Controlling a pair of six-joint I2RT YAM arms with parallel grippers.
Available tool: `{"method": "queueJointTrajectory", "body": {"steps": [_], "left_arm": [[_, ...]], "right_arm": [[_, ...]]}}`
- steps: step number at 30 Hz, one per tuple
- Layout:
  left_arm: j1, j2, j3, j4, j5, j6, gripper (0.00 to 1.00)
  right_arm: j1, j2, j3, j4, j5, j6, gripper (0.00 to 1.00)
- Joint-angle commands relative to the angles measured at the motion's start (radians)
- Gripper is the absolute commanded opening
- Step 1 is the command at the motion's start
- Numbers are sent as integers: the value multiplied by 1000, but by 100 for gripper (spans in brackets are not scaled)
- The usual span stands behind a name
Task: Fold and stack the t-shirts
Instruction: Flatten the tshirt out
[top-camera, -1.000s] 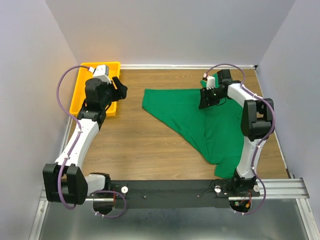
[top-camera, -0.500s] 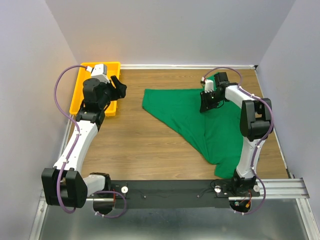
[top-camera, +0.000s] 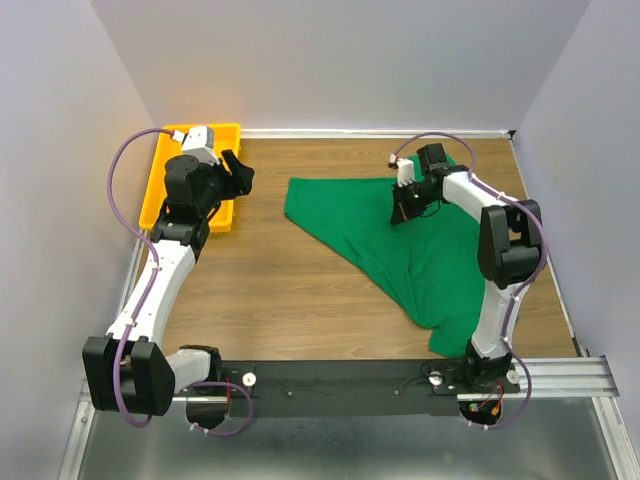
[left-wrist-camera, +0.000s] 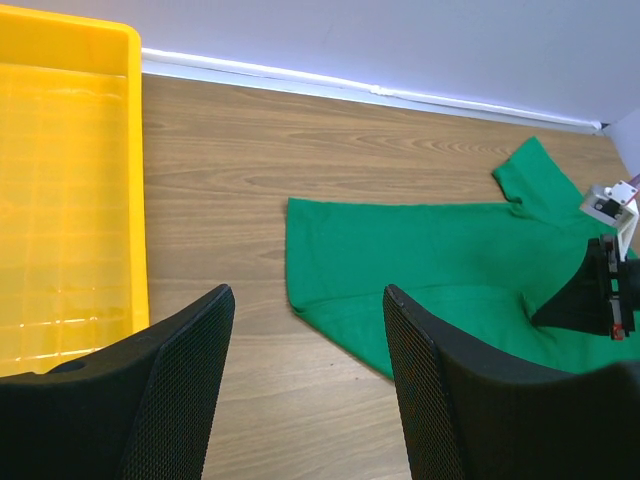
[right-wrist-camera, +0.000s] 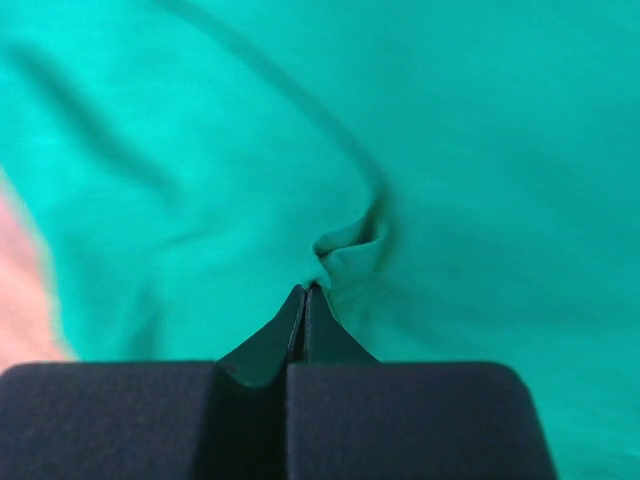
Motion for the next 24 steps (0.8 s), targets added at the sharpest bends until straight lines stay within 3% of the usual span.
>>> {"method": "queueJointTrajectory", "body": {"steps": [1, 3, 4, 7, 8, 9, 10, 11, 12, 13, 15, 17, 18, 19, 22, 24], "left_arm": [[7, -7, 22, 17, 18, 3, 69], [7, 0, 23, 17, 23, 7, 69], [7, 0, 29, 17, 24, 7, 69], [7, 12, 55, 1, 27, 13, 69], [9, 13, 58, 0, 26, 17, 69], [9, 13, 58, 0, 23, 18, 69], [9, 9, 58, 1, 21, 17, 69], [10, 9, 55, 3, 20, 15, 69], [10, 4, 49, 6, 18, 10, 69], [10, 0, 46, 7, 19, 9, 69], [10, -4, 32, 10, 21, 3, 69], [10, -11, 23, 15, 21, 0, 69], [10, -11, 11, 20, 23, -3, 69], [10, -8, 6, 20, 24, -16, 69], [10, 39, 8, 63, 65, -57, 69], [9, 125, 23, 72, 129, -83, 68]], "right_arm": [[110, -98, 2, -32, -232, -93, 1], [182, -124, 54, -220, -402, -296, 1], [254, -126, 124, -304, -572, -367, 1], [379, -58, 333, -715, -722, -671, 2], [397, -43, 355, -794, -724, -682, 19], [403, -38, 355, -794, -719, -661, 90], [393, -55, 338, -790, -711, -679, 100], [382, -70, 276, -691, -663, -662, 100], [362, -84, 237, -605, -632, -519, 100], [285, -105, 179, -498, -644, -474, 100], [188, -106, 166, -421, -665, -346, 100], [74, -86, 188, -353, -587, -289, 100], [49, -84, 186, -316, -526, -233, 100], [17, -87, 177, -260, -331, -186, 100], [-47, -90, 160, -89, -73, -86, 100], [-78, -54, 189, -46, -30, -46, 100]]}}
